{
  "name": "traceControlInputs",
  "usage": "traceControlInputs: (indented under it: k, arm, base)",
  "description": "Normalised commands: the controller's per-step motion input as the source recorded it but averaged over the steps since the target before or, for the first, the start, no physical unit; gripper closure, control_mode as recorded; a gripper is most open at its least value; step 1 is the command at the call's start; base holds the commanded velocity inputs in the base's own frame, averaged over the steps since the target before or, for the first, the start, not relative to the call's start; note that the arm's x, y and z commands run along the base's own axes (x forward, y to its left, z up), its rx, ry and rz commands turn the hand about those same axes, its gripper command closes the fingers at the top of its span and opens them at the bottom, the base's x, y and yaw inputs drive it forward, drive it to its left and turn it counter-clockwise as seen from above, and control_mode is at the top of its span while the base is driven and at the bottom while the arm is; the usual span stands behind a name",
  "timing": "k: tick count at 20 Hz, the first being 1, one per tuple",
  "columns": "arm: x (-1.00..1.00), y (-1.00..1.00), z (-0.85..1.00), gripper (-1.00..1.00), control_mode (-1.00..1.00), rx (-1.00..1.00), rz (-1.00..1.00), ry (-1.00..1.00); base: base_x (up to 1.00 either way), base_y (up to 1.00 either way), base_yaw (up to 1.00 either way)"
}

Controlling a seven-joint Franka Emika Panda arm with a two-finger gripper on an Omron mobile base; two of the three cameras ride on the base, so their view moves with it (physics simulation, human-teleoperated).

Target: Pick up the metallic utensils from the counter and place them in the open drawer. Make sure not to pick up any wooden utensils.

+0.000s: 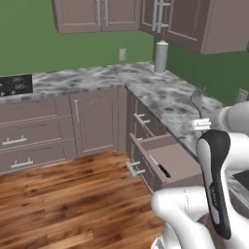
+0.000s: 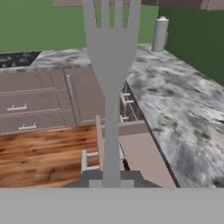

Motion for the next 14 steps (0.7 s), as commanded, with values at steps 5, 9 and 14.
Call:
traceControlInputs:
  k: [5, 9, 14]
  arm:
    - [0.49, 0.00, -0.32, 1.00, -1.00, 0.00, -0.03, 0.06]
    - [0.41, 0.00, -0.58, 1.00, -1.00, -0.06, 0.00, 0.10]
    - [0.62, 0.00, -0.92, 1.00, -1.00, -0.12, 0.00, 0.26]
  base:
    - [0.00, 0.00, 0.00]
    - [0.00, 0.00, 0.00]
    - [0.00, 0.00, 0.00]
